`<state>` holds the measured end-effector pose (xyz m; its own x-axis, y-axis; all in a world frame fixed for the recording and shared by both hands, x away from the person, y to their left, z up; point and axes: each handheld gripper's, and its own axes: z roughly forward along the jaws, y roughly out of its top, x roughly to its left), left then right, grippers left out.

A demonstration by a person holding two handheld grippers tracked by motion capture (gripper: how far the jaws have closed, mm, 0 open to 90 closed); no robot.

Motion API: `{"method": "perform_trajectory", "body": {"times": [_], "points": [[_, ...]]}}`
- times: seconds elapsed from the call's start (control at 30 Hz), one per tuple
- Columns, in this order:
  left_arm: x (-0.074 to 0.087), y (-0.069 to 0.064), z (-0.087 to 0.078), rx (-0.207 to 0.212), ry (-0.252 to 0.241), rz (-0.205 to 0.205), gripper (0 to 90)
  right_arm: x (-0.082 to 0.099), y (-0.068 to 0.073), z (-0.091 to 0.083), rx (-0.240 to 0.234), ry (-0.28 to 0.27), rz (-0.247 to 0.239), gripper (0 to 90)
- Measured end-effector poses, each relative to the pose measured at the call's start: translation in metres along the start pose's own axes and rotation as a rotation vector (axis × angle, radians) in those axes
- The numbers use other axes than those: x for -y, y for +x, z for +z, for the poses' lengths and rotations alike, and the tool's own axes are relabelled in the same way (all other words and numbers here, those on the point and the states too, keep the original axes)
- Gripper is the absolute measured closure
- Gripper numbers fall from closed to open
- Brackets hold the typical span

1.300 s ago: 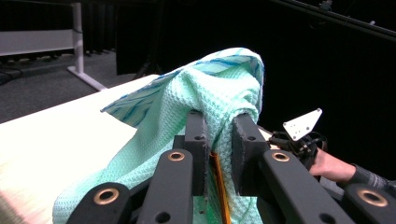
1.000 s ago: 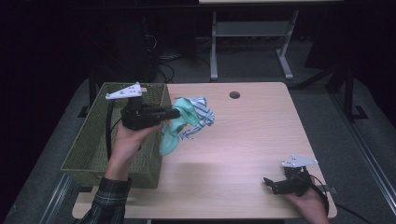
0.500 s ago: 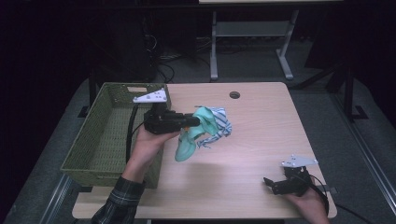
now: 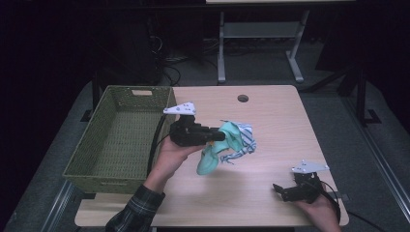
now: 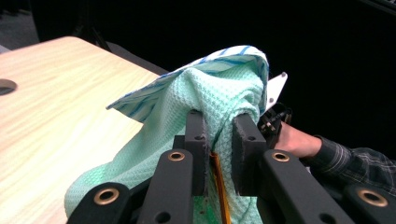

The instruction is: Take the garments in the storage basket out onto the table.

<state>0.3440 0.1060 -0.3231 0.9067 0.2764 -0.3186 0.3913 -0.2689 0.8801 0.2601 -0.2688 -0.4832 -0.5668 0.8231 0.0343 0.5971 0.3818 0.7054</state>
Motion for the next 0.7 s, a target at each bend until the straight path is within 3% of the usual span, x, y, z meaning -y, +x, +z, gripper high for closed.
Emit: {"method": "perform_trajectory", "body": {"times": [0.4,0.7], "points": [[0.014,0.0,0.025,0.006,0.045,0.0,78.5,0.0,0.0,0.0,0.0,0.0,-0.001,1.7],[0.026,-0.002,0.048,0.036,0.096,0.001,78.5,0.0,0.0,0.0,0.001,-0.001,-0.002,1.7]]}}
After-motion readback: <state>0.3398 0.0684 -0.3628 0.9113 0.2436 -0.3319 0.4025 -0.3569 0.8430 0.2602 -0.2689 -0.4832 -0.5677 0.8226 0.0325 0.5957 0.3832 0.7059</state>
